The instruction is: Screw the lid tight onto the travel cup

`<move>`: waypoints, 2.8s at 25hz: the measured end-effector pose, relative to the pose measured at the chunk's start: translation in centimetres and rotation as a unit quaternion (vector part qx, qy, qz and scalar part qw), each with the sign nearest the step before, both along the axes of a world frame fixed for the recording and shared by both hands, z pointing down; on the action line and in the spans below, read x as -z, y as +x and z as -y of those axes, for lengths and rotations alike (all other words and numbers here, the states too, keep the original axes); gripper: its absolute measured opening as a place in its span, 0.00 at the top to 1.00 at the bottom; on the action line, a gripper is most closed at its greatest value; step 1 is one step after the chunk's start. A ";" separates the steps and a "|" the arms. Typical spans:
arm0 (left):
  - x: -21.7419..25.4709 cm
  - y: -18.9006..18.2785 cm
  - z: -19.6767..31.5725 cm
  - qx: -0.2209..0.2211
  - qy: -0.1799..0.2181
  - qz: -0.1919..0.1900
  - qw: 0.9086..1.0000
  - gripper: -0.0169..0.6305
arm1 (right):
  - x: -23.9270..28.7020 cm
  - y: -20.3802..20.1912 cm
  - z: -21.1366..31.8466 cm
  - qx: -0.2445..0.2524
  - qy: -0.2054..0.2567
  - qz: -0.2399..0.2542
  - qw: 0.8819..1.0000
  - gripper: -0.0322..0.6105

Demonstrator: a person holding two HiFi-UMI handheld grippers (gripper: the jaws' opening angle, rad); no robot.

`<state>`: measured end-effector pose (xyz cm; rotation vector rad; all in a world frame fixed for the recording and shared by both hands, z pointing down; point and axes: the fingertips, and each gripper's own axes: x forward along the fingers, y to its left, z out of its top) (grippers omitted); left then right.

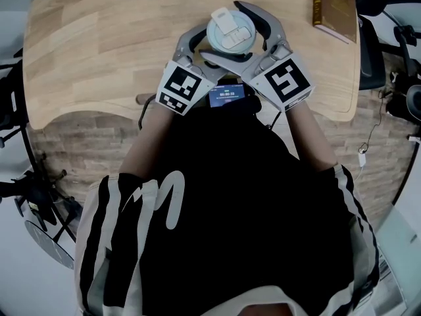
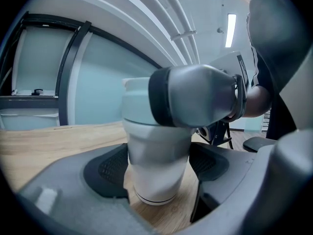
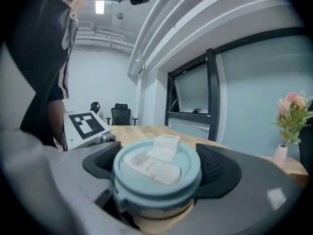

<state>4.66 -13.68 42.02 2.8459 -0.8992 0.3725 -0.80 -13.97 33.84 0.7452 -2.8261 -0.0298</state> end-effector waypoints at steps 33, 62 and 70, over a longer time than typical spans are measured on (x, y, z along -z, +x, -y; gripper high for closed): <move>3.5 -2.9 -1.9 0.013 0.023 -0.006 1.000 0.36 | 2.7 2.4 -1.1 -0.028 -0.016 0.059 0.998 0.21; 6.8 -6.9 -2.1 0.068 0.026 -0.052 0.996 0.49 | 4.1 4.4 -2.3 -0.061 -0.010 0.089 0.994 0.43; 7.4 -7.4 -1.9 0.080 0.047 -0.046 0.995 0.63 | 4.3 4.0 -2.7 -0.055 -0.002 0.086 0.995 0.59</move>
